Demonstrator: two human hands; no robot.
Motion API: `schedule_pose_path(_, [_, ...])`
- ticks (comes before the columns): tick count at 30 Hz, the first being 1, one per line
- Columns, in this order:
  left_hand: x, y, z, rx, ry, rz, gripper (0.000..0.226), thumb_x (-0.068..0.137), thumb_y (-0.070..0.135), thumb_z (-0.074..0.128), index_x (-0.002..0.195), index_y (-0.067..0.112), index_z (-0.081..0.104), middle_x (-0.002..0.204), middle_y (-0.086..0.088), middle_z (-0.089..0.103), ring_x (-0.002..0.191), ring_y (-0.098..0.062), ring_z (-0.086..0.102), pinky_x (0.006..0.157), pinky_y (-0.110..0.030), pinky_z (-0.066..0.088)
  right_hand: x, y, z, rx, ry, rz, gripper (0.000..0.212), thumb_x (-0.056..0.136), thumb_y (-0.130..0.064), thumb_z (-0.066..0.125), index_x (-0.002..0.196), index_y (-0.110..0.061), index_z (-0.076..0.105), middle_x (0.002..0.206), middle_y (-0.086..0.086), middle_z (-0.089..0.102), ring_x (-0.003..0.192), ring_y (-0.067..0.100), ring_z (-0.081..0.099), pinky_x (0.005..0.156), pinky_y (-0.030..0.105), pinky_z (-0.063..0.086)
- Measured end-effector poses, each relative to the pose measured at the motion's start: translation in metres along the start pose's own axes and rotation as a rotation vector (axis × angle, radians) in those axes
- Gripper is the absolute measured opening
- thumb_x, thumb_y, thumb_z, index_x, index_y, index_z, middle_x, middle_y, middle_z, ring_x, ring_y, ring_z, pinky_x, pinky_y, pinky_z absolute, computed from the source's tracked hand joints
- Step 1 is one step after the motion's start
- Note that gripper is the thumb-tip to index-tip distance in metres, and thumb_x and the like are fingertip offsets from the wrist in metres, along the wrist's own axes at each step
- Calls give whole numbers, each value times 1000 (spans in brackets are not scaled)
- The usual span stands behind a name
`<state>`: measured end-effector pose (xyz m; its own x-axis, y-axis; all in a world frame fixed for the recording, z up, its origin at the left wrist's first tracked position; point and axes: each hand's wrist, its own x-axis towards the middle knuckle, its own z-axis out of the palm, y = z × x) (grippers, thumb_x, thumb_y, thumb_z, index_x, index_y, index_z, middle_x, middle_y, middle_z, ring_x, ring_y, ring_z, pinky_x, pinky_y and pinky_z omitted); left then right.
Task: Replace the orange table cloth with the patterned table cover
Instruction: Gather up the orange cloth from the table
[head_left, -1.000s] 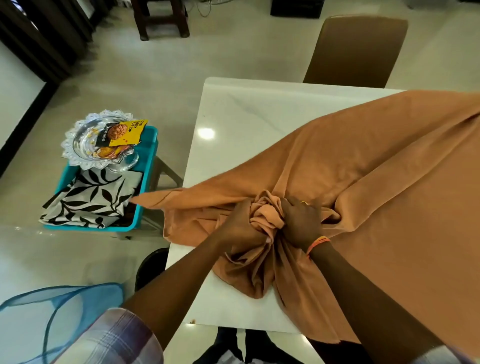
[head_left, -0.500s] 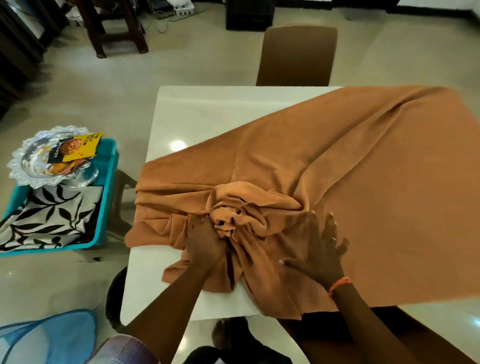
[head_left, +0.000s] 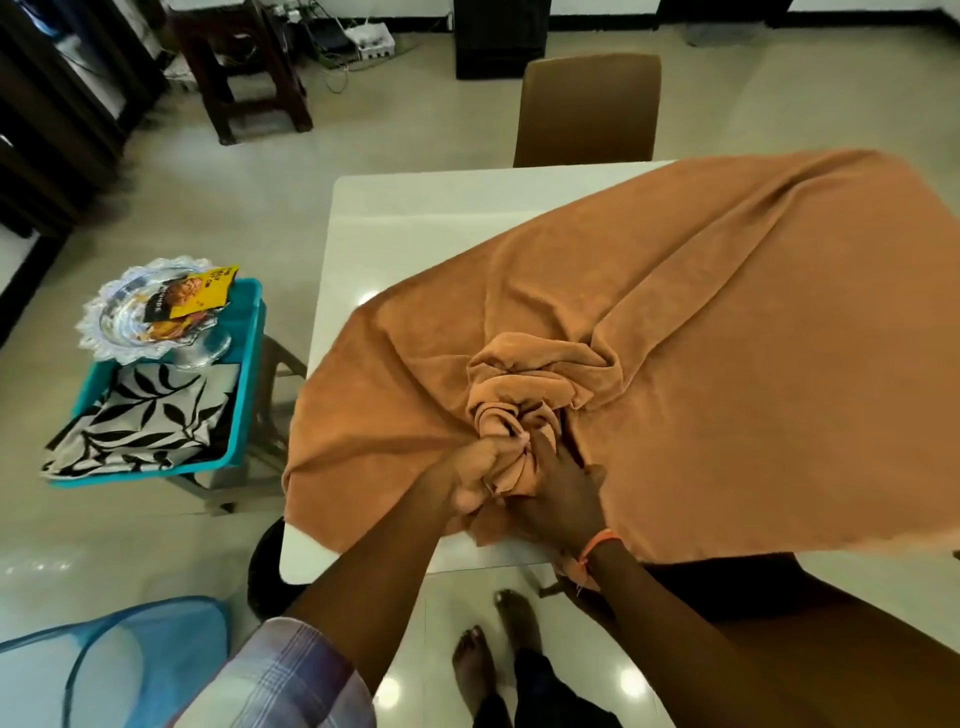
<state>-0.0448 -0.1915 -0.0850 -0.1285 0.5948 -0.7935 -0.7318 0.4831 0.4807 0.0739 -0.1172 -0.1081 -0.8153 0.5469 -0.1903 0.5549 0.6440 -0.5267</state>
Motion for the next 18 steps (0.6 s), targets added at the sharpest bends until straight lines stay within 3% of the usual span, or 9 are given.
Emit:
schedule_pose_path(2, [-3,-2,-7,142,25,22,32,94,40,57,81,12,56,74,-6,61,62,-18,58,62,-33,52,0,7,-11,17,98,-36,52,68,-58,60,114,-38,49,112,-9,65,102,19,62,79,40,34])
schedule_pose_path(4, [0,-2,-11,575,413,190,55,73,62,70,103,17,61,103,-6,67,90,-20,66,79,-38,55,4,17,-28,-64,149,-43,34,68,-58,61,92,-35,53,87,-8,67,85,19,64,75,39,33])
schedule_pose_path(6, [-4,-1,-17,967,818,218,111,47,84,65,135,21,40,140,-14,42,131,-34,43,102,-51,41,13,23,-45,-255,160,-69,29,67,-50,61,90,-32,60,89,-5,68,82,23,65,73,37,29])
schedule_pose_path(8, [-4,0,-32,840,899,61,137,46,81,70,152,17,12,158,-19,7,146,-43,10,113,-62,17,22,27,-61,-411,132,-86,32,63,-36,63,95,-32,65,98,-5,68,84,26,65,71,36,26])
schedule_pose_path(10, [-1,-1,-35,637,762,-74,148,42,83,72,155,12,9,161,-22,2,148,-41,4,119,-58,8,26,30,-72,-466,154,-135,41,62,-30,64,103,-36,66,110,-7,67,89,24,65,72,37,26])
schedule_pose_path(12, [8,1,-18,594,546,-5,153,28,95,62,154,21,18,161,-16,17,148,-34,18,120,-53,16,23,28,-74,-459,257,-231,43,68,-32,66,111,-37,63,119,-7,63,96,24,63,76,39,28])
schedule_pose_path(15, [23,10,21,63,6,150,102,52,81,74,136,27,54,138,-8,58,125,-25,56,108,-49,42,13,16,-62,-450,456,-339,37,78,-37,69,115,-33,62,124,-2,59,96,24,60,80,45,34])
schedule_pose_path(16, [22,11,30,-113,-99,142,85,64,72,74,134,26,57,133,-10,61,121,-27,59,105,-51,45,12,13,-57,-447,526,-351,33,82,-35,69,113,-30,63,122,0,61,89,24,60,80,45,35])
schedule_pose_path(18, [24,10,32,-242,-110,159,64,81,55,70,134,23,56,130,-13,62,119,-30,60,100,-50,48,12,9,-50,-466,607,-367,27,86,-33,67,112,-26,65,116,3,64,78,24,60,81,43,34])
